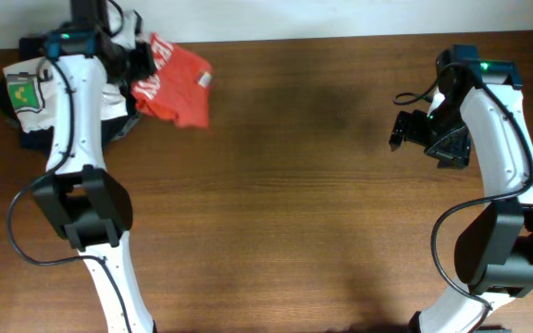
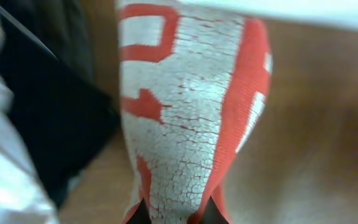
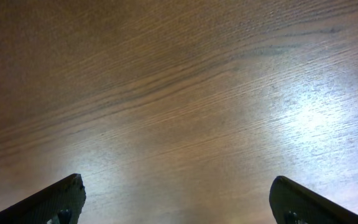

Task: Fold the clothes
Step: 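Carry the orange bundle with the left gripper onto the clothes stack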

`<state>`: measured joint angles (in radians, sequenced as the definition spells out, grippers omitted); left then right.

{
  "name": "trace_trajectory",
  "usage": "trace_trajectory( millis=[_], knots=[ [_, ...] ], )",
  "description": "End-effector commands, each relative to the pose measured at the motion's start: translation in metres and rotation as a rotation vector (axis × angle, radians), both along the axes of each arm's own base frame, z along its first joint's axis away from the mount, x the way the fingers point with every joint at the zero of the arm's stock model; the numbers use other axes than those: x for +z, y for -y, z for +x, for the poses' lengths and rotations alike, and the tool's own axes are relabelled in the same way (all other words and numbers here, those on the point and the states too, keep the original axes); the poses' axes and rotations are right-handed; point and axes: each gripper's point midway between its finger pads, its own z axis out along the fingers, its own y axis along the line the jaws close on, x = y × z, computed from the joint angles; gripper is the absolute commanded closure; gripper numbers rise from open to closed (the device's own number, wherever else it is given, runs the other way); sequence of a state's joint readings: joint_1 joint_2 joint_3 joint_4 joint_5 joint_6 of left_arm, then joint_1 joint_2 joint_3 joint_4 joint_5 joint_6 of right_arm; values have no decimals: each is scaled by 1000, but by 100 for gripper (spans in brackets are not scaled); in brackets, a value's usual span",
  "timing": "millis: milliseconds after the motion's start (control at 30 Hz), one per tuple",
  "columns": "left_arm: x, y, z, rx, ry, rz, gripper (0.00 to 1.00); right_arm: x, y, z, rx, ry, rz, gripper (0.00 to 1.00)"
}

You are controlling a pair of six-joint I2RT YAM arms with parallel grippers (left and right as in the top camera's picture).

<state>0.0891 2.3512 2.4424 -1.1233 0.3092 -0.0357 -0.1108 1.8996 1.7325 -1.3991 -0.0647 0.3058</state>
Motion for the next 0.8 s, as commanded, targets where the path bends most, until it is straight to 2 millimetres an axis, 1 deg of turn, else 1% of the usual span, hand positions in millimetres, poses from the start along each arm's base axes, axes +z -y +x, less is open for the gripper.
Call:
trace_trajectory(
  millis=[0,67,233,367,600,667,767],
  knots=[
    [40,-12,11,54,94,-23,99,1,2,2,5,7,-7,2],
    [50,-20,13,104,109,-47,99,1,2,2,5,7,-7,2],
    [51,-48,12,186,105,-60,99,1,2,3,5,7,-7,2],
    [51,-82,9,252,109,-38,99,1,2,3,5,7,-7,2],
    [49,-153,-1,415,109,79,98,1,2,2,5,7,-7,2],
    [50,-168,-2,452,119,112,98,1,2,2,5,7,-7,1],
    [51,-185,-5,497,123,154,95,1,2,3,5,7,-7,2]
  ],
)
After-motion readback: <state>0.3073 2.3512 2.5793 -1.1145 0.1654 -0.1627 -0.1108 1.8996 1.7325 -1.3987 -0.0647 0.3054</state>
